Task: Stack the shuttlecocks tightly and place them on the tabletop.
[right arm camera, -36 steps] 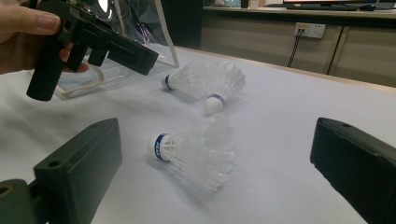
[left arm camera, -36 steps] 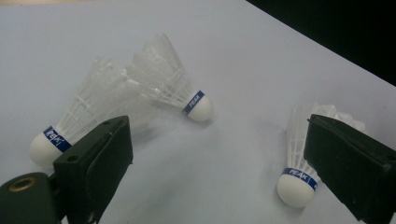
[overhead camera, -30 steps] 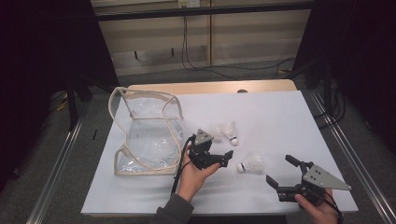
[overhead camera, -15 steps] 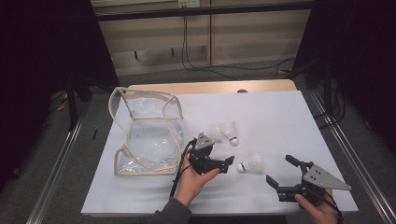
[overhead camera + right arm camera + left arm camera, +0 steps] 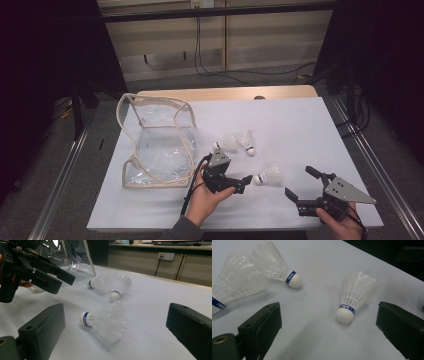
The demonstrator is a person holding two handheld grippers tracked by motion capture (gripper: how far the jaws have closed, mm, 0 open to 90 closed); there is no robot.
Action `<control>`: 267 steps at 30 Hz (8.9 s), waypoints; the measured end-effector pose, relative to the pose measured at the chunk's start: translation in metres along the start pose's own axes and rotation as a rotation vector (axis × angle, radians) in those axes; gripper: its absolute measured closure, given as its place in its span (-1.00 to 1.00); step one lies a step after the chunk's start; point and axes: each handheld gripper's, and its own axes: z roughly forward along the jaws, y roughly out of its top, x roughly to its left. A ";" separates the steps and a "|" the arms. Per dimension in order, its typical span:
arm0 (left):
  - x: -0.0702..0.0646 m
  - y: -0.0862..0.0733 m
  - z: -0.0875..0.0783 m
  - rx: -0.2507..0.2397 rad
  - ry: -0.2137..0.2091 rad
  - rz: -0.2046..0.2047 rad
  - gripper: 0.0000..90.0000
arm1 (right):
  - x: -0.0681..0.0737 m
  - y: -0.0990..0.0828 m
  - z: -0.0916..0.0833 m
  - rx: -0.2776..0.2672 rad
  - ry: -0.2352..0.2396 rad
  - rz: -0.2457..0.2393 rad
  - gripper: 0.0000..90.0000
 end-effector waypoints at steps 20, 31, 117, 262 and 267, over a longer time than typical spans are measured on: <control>-0.005 -0.005 -0.009 -0.004 -0.068 -0.002 -0.90 | 0.000 0.000 0.000 0.002 -0.002 -0.006 -0.96; -0.005 -0.010 -0.017 0.001 -0.126 0.026 -0.91 | 0.000 0.000 -0.001 0.003 -0.004 -0.007 -0.96; 0.024 -0.050 -0.106 0.063 -0.219 0.134 -0.84 | 0.001 0.000 0.000 0.005 -0.007 -0.011 -0.96; 0.094 -0.069 -0.179 -0.101 -0.023 0.058 -0.95 | -0.036 0.032 0.040 0.078 -0.095 0.041 -0.95; 0.094 -0.069 -0.179 -0.105 -0.028 0.058 -0.95 | -0.041 0.035 0.046 0.090 -0.101 0.043 -0.94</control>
